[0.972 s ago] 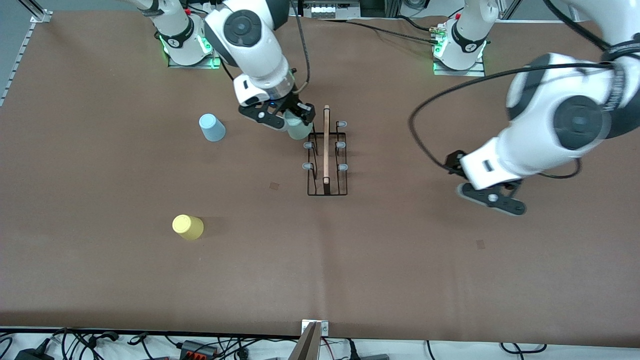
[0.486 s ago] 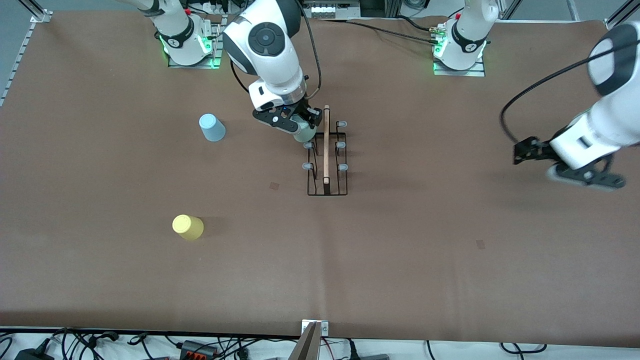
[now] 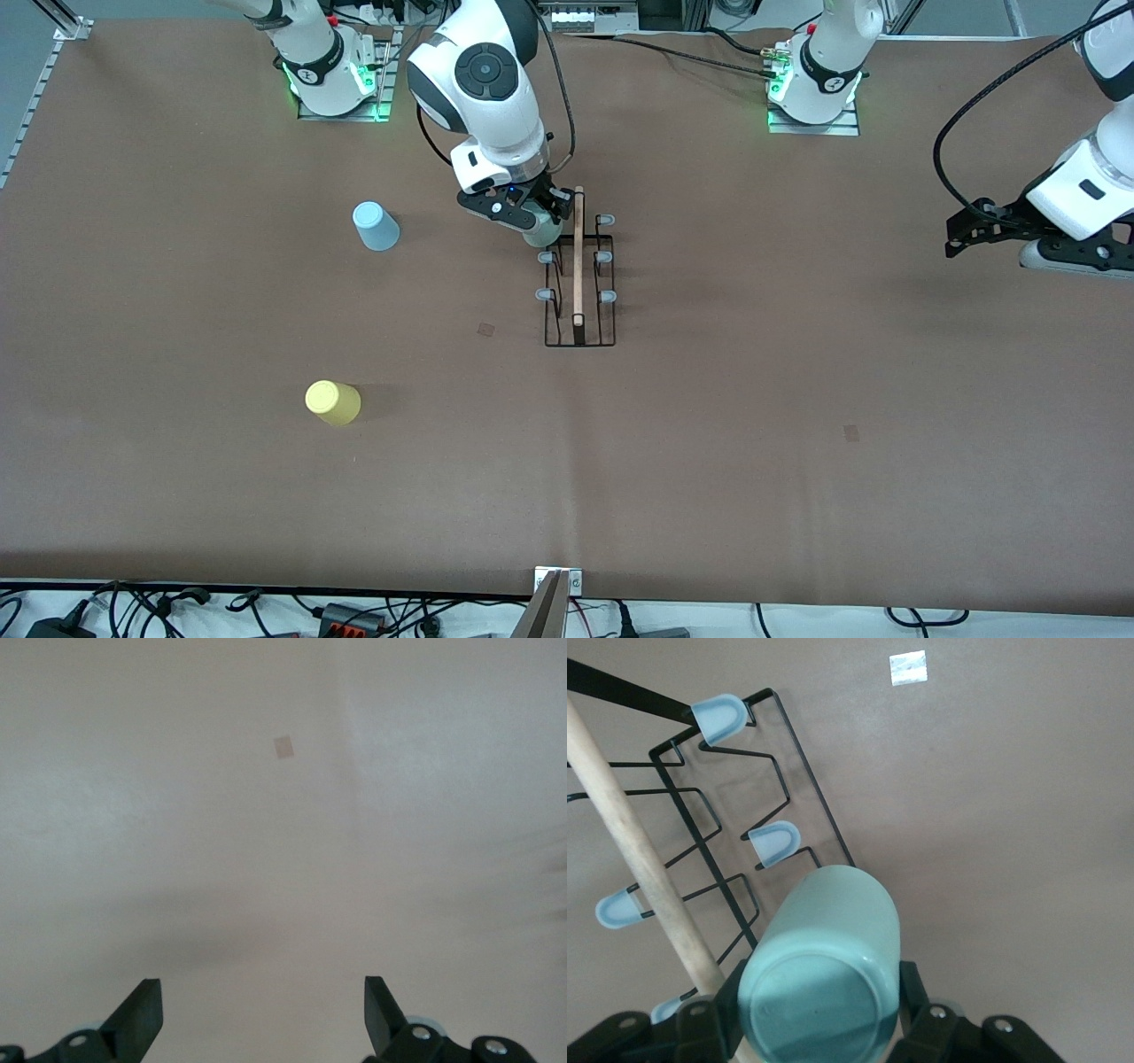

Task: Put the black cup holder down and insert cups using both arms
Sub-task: 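Release the teal cup and grasp the yellow cup with the right gripper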

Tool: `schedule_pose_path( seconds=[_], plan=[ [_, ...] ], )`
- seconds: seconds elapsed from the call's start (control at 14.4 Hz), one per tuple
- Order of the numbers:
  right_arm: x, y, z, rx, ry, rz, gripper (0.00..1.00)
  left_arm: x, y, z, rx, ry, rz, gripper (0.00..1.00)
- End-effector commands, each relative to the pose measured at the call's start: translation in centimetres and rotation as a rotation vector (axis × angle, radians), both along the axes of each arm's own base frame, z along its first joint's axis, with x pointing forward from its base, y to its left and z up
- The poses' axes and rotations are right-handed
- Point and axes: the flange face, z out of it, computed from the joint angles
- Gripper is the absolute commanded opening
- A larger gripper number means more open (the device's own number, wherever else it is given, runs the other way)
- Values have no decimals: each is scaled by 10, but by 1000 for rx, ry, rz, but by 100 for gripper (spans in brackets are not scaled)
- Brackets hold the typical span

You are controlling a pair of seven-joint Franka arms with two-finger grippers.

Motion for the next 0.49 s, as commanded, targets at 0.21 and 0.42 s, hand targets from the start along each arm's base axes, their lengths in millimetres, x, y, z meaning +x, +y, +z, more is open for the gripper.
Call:
schedule_pose_path(
  seconds=[0.21, 0.42],
  plan=[
    [28, -31, 28, 3, -58, 49, 100, 6, -11, 11, -17, 24, -10, 100],
    [81, -113, 39, -56, -47, 163, 100, 13, -19, 37, -17, 24, 51, 100]
  ],
)
